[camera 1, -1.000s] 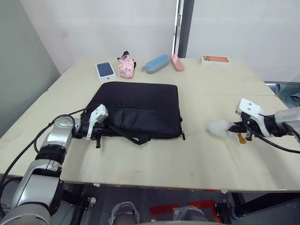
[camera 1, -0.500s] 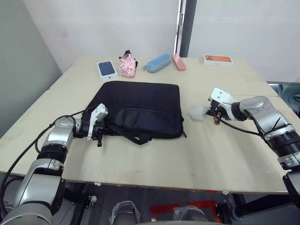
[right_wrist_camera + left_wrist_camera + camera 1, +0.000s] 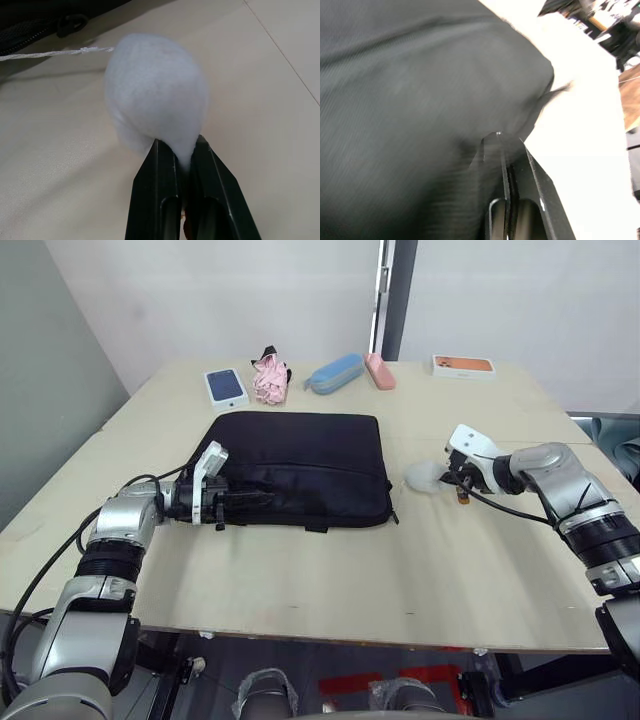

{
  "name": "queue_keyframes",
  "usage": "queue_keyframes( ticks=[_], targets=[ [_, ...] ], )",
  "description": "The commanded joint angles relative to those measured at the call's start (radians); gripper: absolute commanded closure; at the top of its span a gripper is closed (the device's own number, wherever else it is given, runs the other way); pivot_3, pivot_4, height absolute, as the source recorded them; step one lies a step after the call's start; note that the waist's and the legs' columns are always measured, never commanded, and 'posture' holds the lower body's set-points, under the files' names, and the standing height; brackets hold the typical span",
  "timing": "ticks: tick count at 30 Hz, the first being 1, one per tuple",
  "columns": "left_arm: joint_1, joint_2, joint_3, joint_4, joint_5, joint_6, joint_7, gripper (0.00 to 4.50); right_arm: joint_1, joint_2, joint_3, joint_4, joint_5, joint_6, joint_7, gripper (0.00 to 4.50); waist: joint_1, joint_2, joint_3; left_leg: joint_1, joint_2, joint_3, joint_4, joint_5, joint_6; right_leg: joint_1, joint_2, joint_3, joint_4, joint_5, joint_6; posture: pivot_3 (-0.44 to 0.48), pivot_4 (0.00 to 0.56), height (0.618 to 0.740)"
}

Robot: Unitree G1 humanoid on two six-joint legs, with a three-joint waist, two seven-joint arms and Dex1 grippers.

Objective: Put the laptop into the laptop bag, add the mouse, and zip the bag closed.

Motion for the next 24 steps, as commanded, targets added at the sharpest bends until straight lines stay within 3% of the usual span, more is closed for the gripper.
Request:
queue_keyframes(
  ticks=[1,9,18,24],
  targets=[
    [-0.01,0.006,0.025,-0.02,-0.01,-0.008,0.042,4.5,0.018,-0.019,-0.039,-0.062,0.012,0.003,0.017,4.48,-0.001,0.0,0.0,0.0,0.0,0.0,-0.001,0.0,0.0,0.0,0.0,0.0,0.0,0.0,0.0,0.0,0.15,0.74],
    [-0.125,-0.056,0.032,0.285,0.114,-0.214,0.274,4.5,0.053,-0.029,-0.049,-0.125,0.024,0.03,0.031,4.48,-0.001,0.0,0.0,0.001,0.0,0.0,0.0,0.0,0.0,0.001,0.001,0.0,0.0,0.0,0.0,0.0,0.15,0.74],
    [-0.112,-0.043,-0.053,0.357,0.195,-0.219,0.242,4.5,0.079,-0.059,-0.069,-0.195,0.044,0.057,0.069,4.48,0.0,0.0,0.0,0.002,0.0,0.0,0.0,0.0,0.0,0.002,0.0,0.001,0.001,0.0,0.0,0.0,0.15,0.74],
    [-0.106,-0.031,-0.097,0.379,0.243,-0.195,0.224,4.5,0.014,-0.037,-0.069,-0.143,0.033,0.038,0.049,4.48,-0.003,0.002,-0.001,0.005,0.0,0.001,0.002,0.0,0.0,0.003,0.0,0.002,0.003,0.001,0.0,0.0,0.15,0.74]
  ],
)
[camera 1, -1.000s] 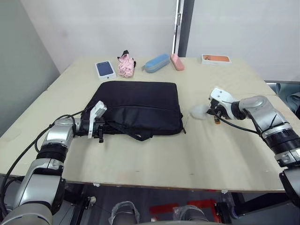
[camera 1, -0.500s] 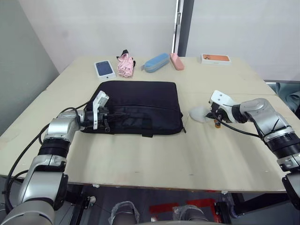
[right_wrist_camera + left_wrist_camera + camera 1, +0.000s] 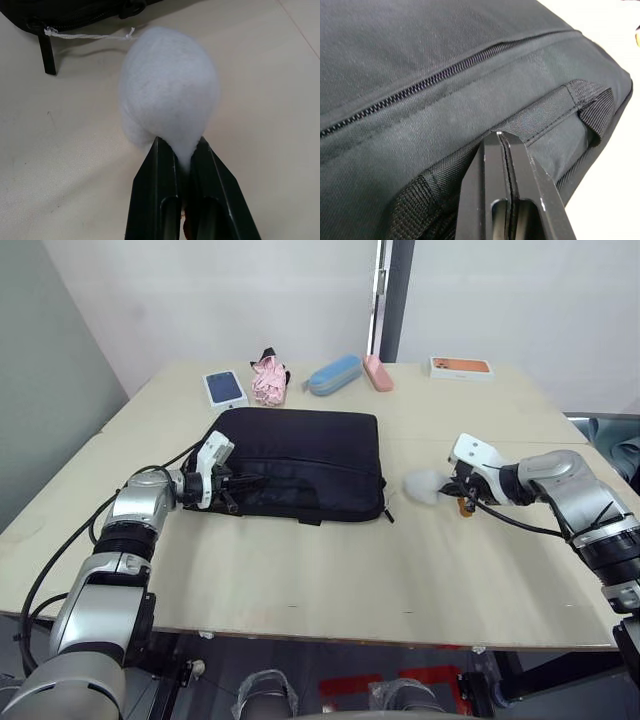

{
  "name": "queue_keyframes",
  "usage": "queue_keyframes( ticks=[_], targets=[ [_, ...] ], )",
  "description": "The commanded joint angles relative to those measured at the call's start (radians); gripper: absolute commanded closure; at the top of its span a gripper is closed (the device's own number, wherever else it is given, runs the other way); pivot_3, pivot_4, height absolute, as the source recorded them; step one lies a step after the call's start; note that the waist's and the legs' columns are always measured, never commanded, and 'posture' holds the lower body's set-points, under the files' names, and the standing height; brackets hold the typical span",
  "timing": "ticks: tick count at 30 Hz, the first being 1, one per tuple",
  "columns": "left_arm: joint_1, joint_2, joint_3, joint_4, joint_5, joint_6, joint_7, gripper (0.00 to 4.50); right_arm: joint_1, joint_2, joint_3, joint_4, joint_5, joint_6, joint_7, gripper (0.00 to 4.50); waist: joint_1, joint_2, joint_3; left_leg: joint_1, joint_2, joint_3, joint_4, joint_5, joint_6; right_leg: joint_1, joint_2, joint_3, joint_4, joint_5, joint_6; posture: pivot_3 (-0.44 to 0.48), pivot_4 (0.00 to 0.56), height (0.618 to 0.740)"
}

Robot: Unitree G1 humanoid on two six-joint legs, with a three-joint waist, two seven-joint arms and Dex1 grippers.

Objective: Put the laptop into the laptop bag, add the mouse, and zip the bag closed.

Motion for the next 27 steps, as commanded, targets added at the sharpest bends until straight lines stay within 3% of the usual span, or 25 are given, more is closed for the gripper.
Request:
queue_keyframes(
  ticks=[1,6,13,19,22,23,27],
  targets=[
    [0.032,0.011,-0.072,0.056,0.085,0.027,0.003,4.5,-0.089,0.016,-0.022,0.043,-0.019,-0.032,-0.025,4.48,-0.002,0.0,0.0,0.001,0.0,0.001,0.0,0.0,0.0,0.0,0.0,0.001,0.001,0.0,0.0,0.0,0.15,0.74],
    [0.04,0.007,-0.096,0.078,0.117,0.018,-0.007,4.5,-0.206,0.072,0.025,0.196,-0.077,-0.104,-0.046,4.48,-0.005,0.001,-0.001,0.012,0.0,0.005,-0.002,0.0,0.0,0.007,0.0,0.004,0.001,0.0,0.0,0.0,0.15,0.74],
    [0.073,0.014,-0.125,0.059,0.14,0.001,-0.03,4.5,-0.309,0.13,0.092,0.375,-0.201,-0.233,-0.116,4.48,-0.005,0.003,-0.002,0.012,0.0,0.006,-0.003,0.0,0.0,0.008,-0.001,0.004,-0.001,0.0,0.0,0.0,0.15,0.74],
    [0.08,0.013,-0.127,0.047,0.146,-0.001,-0.036,4.5,-0.314,0.169,0.119,0.446,-0.274,-0.288,-0.175,4.48,-0.009,0.003,-0.003,0.012,-0.001,0.007,-0.004,0.0,0.0,0.008,-0.001,0.004,-0.002,0.0,0.0,0.0,0.15,0.74],
    [0.077,0.008,-0.122,0.037,0.142,0.003,-0.033,4.5,-0.283,0.189,0.085,0.405,-0.227,-0.246,-0.135,4.48,-0.009,0.003,-0.003,0.012,-0.001,0.007,-0.004,0.0,0.0,0.008,-0.001,0.004,-0.002,0.0,0.0,0.0,0.15,0.74],
    [0.074,0.006,-0.118,0.034,0.139,0.005,-0.031,4.5,-0.271,0.191,0.073,0.376,-0.203,-0.215,-0.106,3.75,-0.009,0.003,-0.003,0.012,-0.001,0.007,-0.005,0.0,0.0,0.008,-0.001,0.004,-0.002,0.0,0.0,0.0,0.15,0.74],
    [0.066,0.001,-0.11,0.012,0.125,0.021,-0.037,4.5,-0.261,0.198,0.02,0.359,-0.158,-0.151,-0.115,2.39,-0.005,0.003,-0.003,0.012,-0.001,0.007,-0.006,0.0,0.0,0.008,-0.001,0.004,-0.004,0.0,0.0,0.0,0.15,0.74]
  ],
)
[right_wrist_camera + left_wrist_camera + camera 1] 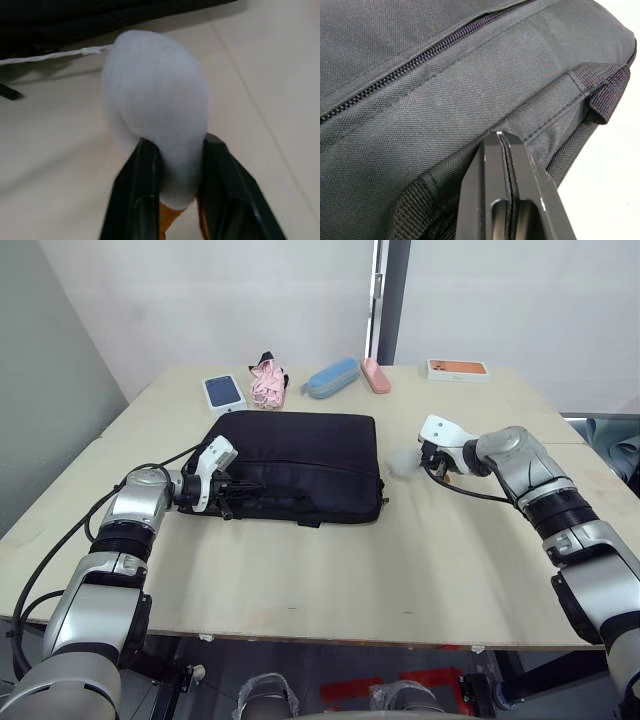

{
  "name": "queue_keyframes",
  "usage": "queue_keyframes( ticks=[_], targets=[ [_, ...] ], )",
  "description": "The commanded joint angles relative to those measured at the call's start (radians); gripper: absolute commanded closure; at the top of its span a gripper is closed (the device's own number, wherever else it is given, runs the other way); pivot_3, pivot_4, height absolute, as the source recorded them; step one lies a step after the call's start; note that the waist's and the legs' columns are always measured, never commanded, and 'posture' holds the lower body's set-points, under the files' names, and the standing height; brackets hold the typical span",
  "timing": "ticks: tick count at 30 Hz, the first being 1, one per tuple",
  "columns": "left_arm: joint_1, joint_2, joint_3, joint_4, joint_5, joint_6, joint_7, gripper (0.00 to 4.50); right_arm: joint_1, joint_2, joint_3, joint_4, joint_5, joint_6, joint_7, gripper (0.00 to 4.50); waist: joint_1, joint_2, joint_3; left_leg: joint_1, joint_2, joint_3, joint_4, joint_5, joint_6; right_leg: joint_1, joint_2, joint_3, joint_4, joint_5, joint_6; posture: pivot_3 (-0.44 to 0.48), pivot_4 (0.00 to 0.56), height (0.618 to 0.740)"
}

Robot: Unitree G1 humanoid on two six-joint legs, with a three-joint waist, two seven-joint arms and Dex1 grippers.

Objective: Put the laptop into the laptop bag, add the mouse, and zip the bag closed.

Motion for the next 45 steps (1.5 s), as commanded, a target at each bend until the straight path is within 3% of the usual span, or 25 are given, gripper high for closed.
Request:
queue_keyframes(
  ticks=[1,4,7,14,21,26,30,34,45],
  targets=[
    [0.055,-0.016,-0.064,0.03,0.056,0.048,0.003,4.5,-0.031,0.004,-0.073,-0.007,0.023,0.025,-0.047,2.04,0.0,0.0,0.0,0.0,0.0,0.0,0.0,0.0,0.0,0.0,0.0,0.0,0.0,0.0,0.0,0.0,0.15,0.74],
    [0.059,-0.02,-0.068,0.015,0.054,0.052,-0.003,4.5,-0.074,0.025,-0.095,0.09,0.012,-0.004,-0.116,1.02,0.0,0.0,0.0,0.0,0.0,0.0,0.0,0.0,0.0,0.0,0.0,0.0,0.0,0.0,0.0,0.0,0.15,0.74],
    [0.062,-0.024,-0.068,-0.001,0.052,0.059,-0.002,4.5,-0.075,0.026,-0.077,0.114,0.004,-0.006,-0.085,0.04,0.003,0.0,0.0,0.0,0.0,0.001,-0.001,0.0,0.0,-0.001,-0.001,0.0,-0.001,0.0,0.0,0.0,0.15,0.74],
    [0.093,-0.01,-0.037,-0.165,-0.008,0.141,-0.019,4.5,-0.1,-0.08,-0.165,0.091,0.067,0.053,0.004,0.04,0.013,0.0,0.001,-0.002,-0.003,0.001,-0.008,0.0,0.001,-0.001,-0.003,-0.003,-0.009,0.0,0.0,0.0,0.15,0.74],
    [0.137,0.055,0.082,-0.434,-0.153,0.296,-0.027,4.5,0.025,-0.229,-0.302,-0.238,0.256,0.257,0.16,0.04,0.007,-0.003,0.004,-0.008,0.0,0.001,-0.011,-0.001,0.002,-0.006,0.0,-0.004,-0.014,0.0,0.0,0.0,0.15,0.74],
    [0.192,0.163,0.194,-0.659,-0.304,0.409,-0.052,2.95,0.213,-0.314,-0.456,-0.428,0.412,0.363,0.212,0.0,0.008,-0.006,0.008,-0.017,0.003,0.0,-0.011,-0.001,0.002,-0.014,0.003,-0.005,-0.014,0.0,0.0,0.0,0.15,0.74],
    [0.202,0.276,0.304,-0.712,-0.383,0.462,-0.054,1.53,0.388,-0.357,-0.581,-0.579,0.548,0.412,0.274,0.0,0.008,-0.006,0.009,-0.017,0.003,0.002,-0.011,-0.001,0.001,-0.015,0.004,-0.004,-0.014,0.0,0.0,0.0,0.15,0.74],
    [0.291,0.405,0.382,-0.715,-0.382,0.391,-0.108,0.07,0.533,-0.379,-0.671,-0.684,0.635,0.407,0.302,0.0,0.003,-0.006,0.009,-0.015,0.004,0.003,-0.012,-0.002,0.0,-0.015,0.004,-0.002,-0.015,0.0,0.0,0.0,0.15,0.74],
    [0.6,0.65,0.687,-0.47,-0.342,0.271,-0.259,0.03,0.72,-0.418,-0.818,-0.775,0.753,0.427,0.279,0.0,0.007,-0.006,0.009,-0.015,0.004,0.003,-0.009,-0.002,0.001,-0.015,0.003,-0.003,-0.014,0.0,0.0,0.0,0.15,0.74]
  ],
)
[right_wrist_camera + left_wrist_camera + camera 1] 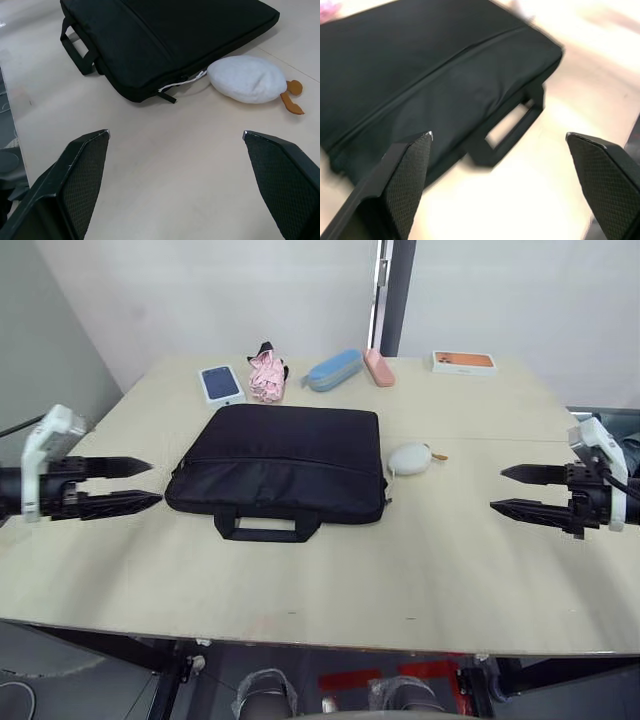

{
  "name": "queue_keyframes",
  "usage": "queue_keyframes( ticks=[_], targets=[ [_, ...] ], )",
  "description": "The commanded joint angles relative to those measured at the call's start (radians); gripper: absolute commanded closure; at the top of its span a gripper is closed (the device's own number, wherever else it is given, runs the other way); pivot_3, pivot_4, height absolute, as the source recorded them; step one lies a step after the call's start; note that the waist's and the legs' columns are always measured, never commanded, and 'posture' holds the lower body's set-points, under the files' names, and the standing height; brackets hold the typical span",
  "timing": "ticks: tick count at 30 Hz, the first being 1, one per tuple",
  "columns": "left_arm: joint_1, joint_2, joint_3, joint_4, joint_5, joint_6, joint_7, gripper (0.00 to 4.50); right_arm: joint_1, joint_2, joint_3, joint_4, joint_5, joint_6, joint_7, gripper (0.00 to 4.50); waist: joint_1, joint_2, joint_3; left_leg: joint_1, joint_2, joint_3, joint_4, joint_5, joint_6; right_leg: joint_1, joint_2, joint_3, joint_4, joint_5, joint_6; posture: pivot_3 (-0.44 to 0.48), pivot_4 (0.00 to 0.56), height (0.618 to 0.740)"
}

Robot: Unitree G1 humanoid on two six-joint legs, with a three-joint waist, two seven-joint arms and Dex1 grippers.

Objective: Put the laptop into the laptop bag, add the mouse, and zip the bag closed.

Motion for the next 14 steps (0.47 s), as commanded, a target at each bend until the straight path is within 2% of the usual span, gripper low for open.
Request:
queue_keyframes(
  ticks=[1,7,14],
  targets=[
    [0.056,0.063,0.119,0.115,0.034,-0.045,-0.03,0.03,0.02,-0.028,-0.071,-0.029,0.035,0.003,-0.012,0.0,0.0,0.0,0.0,0.0,0.0,0.0,0.0,0.0,0.0,0.0,0.0,0.0,0.0,0.0,0.0,0.0,0.15,0.74],
    [0.147,0.065,0.198,0.215,0.058,-0.103,-0.024,0.03,0.033,-0.033,-0.07,-0.027,0.06,-0.004,-0.036,0.0,0.0,0.0,0.0,0.001,0.0,0.0,0.001,0.0,0.0,0.001,0.0,0.0,0.001,0.0,0.0,0.0,0.15,0.74],
    [0.126,0.032,0.19,0.204,0.029,-0.104,0.02,0.03,0.014,-0.02,-0.024,-0.037,0.08,-0.008,-0.074,0.0,0.004,-0.001,-0.001,0.002,0.0,-0.001,0.003,0.0,0.001,0.002,-0.001,0.0,0.003,0.0,0.0,0.0,0.15,0.74]
  ],
)
